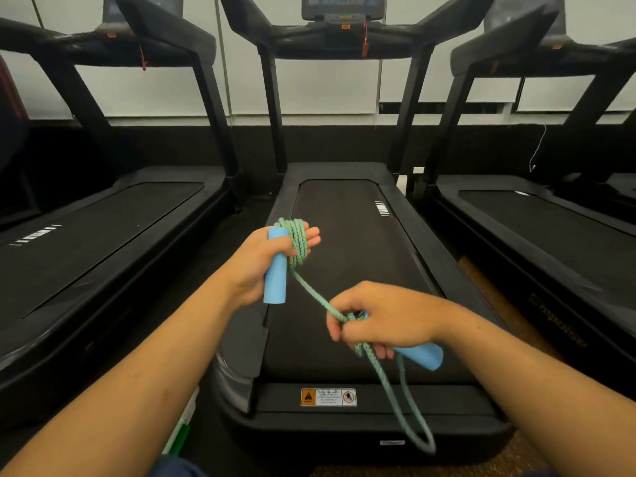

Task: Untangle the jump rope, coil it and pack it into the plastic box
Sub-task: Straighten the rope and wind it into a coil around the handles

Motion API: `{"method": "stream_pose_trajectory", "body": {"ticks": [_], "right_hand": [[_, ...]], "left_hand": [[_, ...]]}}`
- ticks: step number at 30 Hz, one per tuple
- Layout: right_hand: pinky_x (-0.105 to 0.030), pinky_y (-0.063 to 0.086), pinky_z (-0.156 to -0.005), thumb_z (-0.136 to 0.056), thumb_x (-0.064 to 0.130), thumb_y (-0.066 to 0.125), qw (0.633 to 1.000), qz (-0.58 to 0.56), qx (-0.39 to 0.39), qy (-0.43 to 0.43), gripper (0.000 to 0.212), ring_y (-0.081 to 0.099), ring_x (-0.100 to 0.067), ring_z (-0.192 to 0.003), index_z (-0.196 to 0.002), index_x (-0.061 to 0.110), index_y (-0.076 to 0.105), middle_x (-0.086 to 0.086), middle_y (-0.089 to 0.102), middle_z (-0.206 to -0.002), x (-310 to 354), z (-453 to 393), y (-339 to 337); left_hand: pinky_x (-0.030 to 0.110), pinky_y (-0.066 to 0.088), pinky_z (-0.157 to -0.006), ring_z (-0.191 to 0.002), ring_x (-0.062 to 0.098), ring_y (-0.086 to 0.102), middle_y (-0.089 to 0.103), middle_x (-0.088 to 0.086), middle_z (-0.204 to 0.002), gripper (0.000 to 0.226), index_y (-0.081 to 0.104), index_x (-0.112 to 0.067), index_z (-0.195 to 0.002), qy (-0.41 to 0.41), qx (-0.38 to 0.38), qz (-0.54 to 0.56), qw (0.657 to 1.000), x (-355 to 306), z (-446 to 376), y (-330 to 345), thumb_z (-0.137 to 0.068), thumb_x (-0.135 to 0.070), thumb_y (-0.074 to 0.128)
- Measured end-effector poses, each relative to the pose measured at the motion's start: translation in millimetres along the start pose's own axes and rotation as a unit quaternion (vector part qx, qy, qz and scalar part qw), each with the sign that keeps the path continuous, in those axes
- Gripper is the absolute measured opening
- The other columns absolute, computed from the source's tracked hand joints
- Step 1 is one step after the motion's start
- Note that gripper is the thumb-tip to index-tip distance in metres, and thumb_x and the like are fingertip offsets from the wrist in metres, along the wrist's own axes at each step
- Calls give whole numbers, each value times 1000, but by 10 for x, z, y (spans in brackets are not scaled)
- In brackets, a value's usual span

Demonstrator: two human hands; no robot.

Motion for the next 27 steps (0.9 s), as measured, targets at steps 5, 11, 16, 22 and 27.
{"method": "stream_pose_trajectory", "body": {"ticks": [5,11,16,22,27], "right_hand": [[-31,50,-50,-94,19,62,988,-25,-149,-43,12,59,-14,-48,-83,20,66,-16,67,-74,31,146,-396],[-29,47,-45,-94,14,63,945,-37,-322,-47,14,55,-18,-43,-81,10,66,-7,64,-64,-262,89,-671],[-34,48,-50,-93,18,64,920,-88,-381,-29,15,56,-24,-48,-80,13,69,-7,66,-69,-589,-60,-686],[-27,49,-69,-101,-8,41,951,-133,-248,-130,21,63,-6,-64,-97,-8,62,8,66,-69,-450,-213,-211],[-63,54,-78,-91,19,51,991,-74,-101,-51,23,66,-48,-80,-83,26,71,-1,71,-78,-442,-362,171]], "left_hand": [[35,50,-102,-115,22,69,75,9,-119,58,62,2,-125,-103,89,-172,976,151,95,18,-68,1,52],[44,46,-111,-124,35,64,67,23,-130,59,54,10,-132,-168,243,-199,934,149,239,241,-73,8,48],[48,44,-111,-128,46,57,59,33,-134,59,48,16,-136,-147,322,-117,928,32,327,426,-77,14,44],[52,41,-97,-115,51,44,49,35,-124,68,44,21,-131,-129,290,47,947,29,291,573,-69,0,60],[45,38,-117,-139,38,48,48,28,-149,72,44,9,-144,-48,234,218,946,-120,196,553,-73,2,57]]}}
Point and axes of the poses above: each hand's wrist, its own z-axis away from the middle knuckle, its own y-axis out of the palm, x = y × z, the point moved 3 cm from there along -z, towards the middle knuckle
